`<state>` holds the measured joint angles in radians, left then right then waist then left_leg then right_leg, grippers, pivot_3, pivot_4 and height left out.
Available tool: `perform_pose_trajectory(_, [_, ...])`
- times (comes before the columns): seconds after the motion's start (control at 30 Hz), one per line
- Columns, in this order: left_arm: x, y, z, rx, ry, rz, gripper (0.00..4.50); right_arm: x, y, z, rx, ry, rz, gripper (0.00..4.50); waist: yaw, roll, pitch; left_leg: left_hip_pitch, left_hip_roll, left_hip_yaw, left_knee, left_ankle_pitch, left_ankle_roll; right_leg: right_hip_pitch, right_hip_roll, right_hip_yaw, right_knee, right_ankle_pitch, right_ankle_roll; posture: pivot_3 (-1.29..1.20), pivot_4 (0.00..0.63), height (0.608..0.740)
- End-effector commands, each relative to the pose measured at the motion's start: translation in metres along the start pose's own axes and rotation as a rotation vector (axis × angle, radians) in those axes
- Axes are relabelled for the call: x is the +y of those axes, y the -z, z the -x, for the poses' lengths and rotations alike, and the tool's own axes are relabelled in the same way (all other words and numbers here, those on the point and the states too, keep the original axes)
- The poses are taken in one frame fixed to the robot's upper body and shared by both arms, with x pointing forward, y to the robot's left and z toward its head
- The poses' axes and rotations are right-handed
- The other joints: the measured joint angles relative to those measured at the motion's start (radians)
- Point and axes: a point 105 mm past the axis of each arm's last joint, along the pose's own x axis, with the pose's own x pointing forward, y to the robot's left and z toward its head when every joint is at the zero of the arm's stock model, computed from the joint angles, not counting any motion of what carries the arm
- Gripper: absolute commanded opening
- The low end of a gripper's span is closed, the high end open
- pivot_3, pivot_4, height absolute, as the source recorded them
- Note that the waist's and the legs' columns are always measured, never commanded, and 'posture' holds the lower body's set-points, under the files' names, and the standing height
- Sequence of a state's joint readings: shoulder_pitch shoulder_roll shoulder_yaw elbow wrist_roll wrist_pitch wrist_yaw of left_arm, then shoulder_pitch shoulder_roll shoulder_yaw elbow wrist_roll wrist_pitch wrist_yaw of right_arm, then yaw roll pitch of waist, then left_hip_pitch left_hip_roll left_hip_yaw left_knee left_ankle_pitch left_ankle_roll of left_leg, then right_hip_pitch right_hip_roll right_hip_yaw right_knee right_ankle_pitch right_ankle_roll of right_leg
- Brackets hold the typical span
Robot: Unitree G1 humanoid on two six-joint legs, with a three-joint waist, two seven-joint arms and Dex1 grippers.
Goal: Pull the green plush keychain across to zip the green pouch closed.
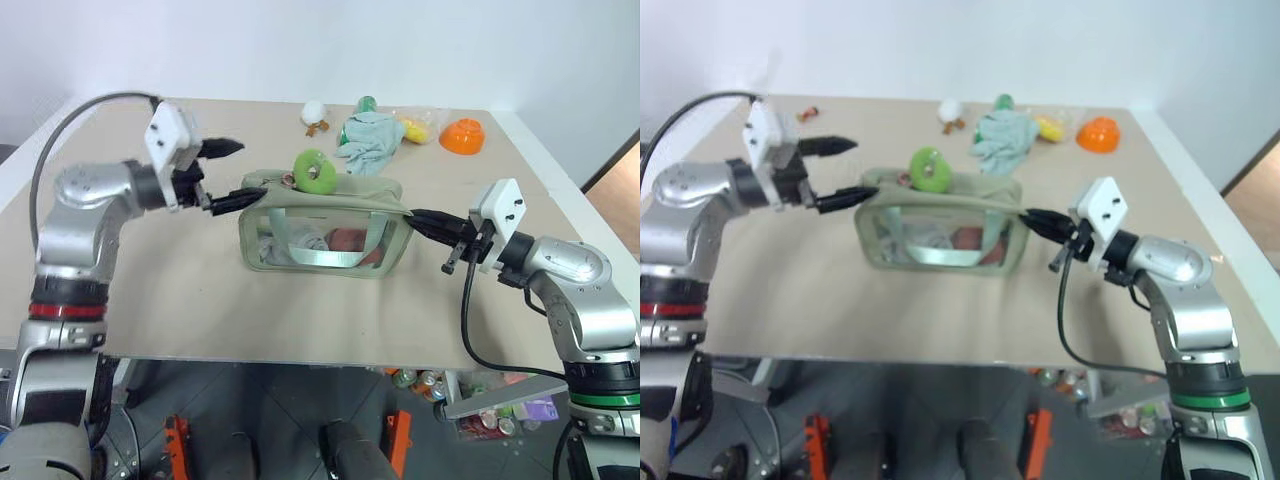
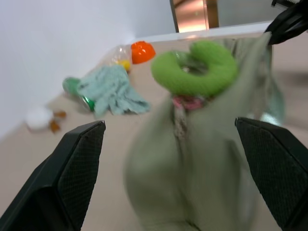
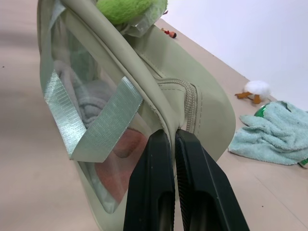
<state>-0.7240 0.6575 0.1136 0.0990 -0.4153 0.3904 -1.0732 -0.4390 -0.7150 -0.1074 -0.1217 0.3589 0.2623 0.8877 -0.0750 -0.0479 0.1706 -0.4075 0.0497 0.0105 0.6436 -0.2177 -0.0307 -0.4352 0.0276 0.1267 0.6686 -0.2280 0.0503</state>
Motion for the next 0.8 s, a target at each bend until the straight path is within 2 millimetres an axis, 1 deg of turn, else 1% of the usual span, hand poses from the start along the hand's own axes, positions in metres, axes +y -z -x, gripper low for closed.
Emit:
perform_pose_trajectory(0.03, [-0.013, -0.015, 0.012, -0.065, -0.018, 0.071, 4.48, -0.003, -0.004, 0.002, -0.007, 0.005, 0.023, 0.0, 0.0, 0.0, 0.0, 0.0, 0.0, 0.0, 0.0, 0.0, 0.0, 0.0, 0.0, 0.0, 0.0, 0.0, 0.0, 0.0, 0.15, 0.74])
perform_pose_trajectory(0.17, [-0.029, 0.0, 0.01, -0.029, -0.022, 0.121, 4.48, -0.003, -0.003, 0.002, -0.004, -0.001, 0.021, 0.0, 0.0, 0.0, 0.0, 0.0, 0.0, -0.001, 0.003, 0.0, 0.0, 0.001, 0.0, -0.001, 0.001, 0.0, 0.0, 0.0, 0.15, 0.74])
perform_pose_trajectory(0.23, [-0.033, 0.008, 0.006, -0.012, -0.034, 0.121, 4.48, -0.003, -0.003, 0.0, -0.002, -0.006, 0.021, 0.0, 0.0, 0.0, 0.0, 0.001, 0.0, -0.001, 0.005, 0.0, 0.0, 0.002, 0.0, -0.001, 0.001, 0.001, -0.001, 0.0, 0.15, 0.74])
perform_pose_trajectory(0.43, [-0.028, 0.025, -0.003, 0.018, -0.086, 0.083, 4.48, -0.004, -0.003, -0.001, -0.003, -0.008, 0.024, 0.0, 0.0, 0.0, 0.0, 0.003, 0.0, -0.001, 0.009, 0.0, 0.0, 0.007, 0.0, -0.001, 0.001, 0.001, -0.001, 0.0, 0.15, 0.74])
perform_pose_trajectory(0.63, [-0.025, 0.027, -0.012, -0.001, -0.089, 0.058, 4.48, -0.004, -0.003, 0.0, -0.002, -0.001, 0.027, 0.0, 0.001, 0.0, 0.0, 0.003, 0.0, -0.001, 0.008, 0.0, 0.0, 0.008, 0.0, -0.001, 0.001, 0.001, -0.001, 0.0, 0.15, 0.74])
perform_pose_trajectory(0.67, [-0.023, 0.028, -0.012, -0.004, -0.091, 0.061, 3.96, -0.004, -0.004, 0.001, -0.002, 0.0, 0.027, 0.0, 0.0, 0.0, 0.0, 0.003, 0.0, -0.001, 0.008, 0.0, 0.0, 0.007, 0.0, -0.001, 0.001, 0.001, -0.001, 0.0, 0.15, 0.74])
perform_pose_trajectory(0.8, [-0.021, 0.026, -0.016, -0.027, -0.089, 0.058, 2.67, -0.003, -0.005, 0.002, -0.011, 0.0, -0.01, 0.0, 0.001, 0.0, 0.0, 0.003, 0.0, -0.002, 0.008, 0.0, 0.0, 0.008, 0.0, -0.001, 0.001, 0.001, 0.0, 0.0, 0.15, 0.74])
